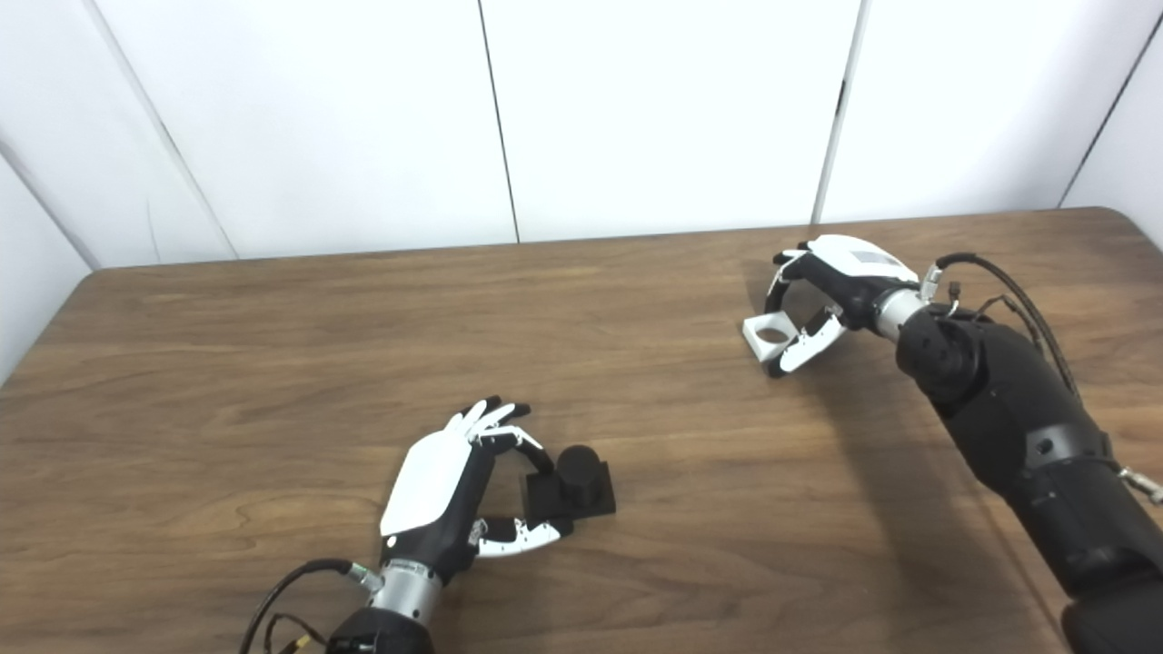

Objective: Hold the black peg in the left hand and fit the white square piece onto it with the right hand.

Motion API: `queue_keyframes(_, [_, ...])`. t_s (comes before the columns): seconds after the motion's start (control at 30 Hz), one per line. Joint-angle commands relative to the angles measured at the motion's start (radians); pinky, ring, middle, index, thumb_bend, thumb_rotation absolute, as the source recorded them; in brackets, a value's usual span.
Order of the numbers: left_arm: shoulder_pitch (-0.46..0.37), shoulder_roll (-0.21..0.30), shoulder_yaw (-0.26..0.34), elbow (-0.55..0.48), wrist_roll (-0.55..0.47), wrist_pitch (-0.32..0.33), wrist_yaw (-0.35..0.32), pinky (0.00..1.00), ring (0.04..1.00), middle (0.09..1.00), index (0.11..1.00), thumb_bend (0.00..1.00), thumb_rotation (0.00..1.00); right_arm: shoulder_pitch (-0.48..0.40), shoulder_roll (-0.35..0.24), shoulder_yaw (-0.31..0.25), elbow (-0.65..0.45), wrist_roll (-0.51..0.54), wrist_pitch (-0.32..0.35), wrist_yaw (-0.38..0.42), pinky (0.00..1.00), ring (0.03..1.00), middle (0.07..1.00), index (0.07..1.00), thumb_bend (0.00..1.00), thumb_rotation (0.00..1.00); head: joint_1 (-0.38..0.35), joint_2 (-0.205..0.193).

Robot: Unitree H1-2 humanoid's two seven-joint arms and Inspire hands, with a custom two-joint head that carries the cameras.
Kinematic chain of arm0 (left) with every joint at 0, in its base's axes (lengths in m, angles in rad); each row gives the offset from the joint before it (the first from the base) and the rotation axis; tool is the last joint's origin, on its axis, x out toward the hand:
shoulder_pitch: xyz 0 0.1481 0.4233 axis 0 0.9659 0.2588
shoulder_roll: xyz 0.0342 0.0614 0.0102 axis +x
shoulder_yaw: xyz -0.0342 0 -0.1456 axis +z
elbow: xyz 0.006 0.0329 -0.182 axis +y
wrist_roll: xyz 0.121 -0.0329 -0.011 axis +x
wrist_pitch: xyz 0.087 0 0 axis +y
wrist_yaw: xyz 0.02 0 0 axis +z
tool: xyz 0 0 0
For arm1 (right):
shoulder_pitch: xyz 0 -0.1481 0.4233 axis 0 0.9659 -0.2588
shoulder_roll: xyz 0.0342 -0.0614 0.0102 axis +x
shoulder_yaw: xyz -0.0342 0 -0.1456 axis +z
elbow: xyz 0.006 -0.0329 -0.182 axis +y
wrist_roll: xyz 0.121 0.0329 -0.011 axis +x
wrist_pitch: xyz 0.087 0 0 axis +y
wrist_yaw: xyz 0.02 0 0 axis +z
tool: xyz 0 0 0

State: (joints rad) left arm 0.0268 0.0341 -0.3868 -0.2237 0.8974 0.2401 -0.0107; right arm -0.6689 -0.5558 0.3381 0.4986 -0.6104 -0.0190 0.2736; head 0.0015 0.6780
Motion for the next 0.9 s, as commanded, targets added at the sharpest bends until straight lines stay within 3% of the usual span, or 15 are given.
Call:
queue_keyframes(0.0, [0.0,0.01,-0.004,0.016,0.021,0.017,-0.015,0.97,0.963,0.883,0.489,0.52,0.06,-0.021,-0.008,-0.004,0.0,-0.01,-0.007,-0.021,0.93,1.0,0.925,0.493,0.53,0.15,0.001,0.001])
queue_keyframes(0.73, [-0.004,0.01,-0.003,0.022,0.022,0.012,-0.005,0.98,0.96,0.878,0.489,0.52,0.06,-0.005,-0.01,-0.005,0.004,-0.009,-0.024,-0.046,0.92,1.0,0.92,0.493,0.51,0.15,0.0,-0.002])
queue_keyframes(0.87, [-0.004,0.011,-0.001,0.022,0.015,0.012,-0.011,0.99,0.968,0.882,0.489,0.52,0.06,0.015,-0.018,-0.027,-0.026,0.008,-0.026,-0.056,0.91,0.995,0.919,0.492,0.52,0.15,0.0,-0.002])
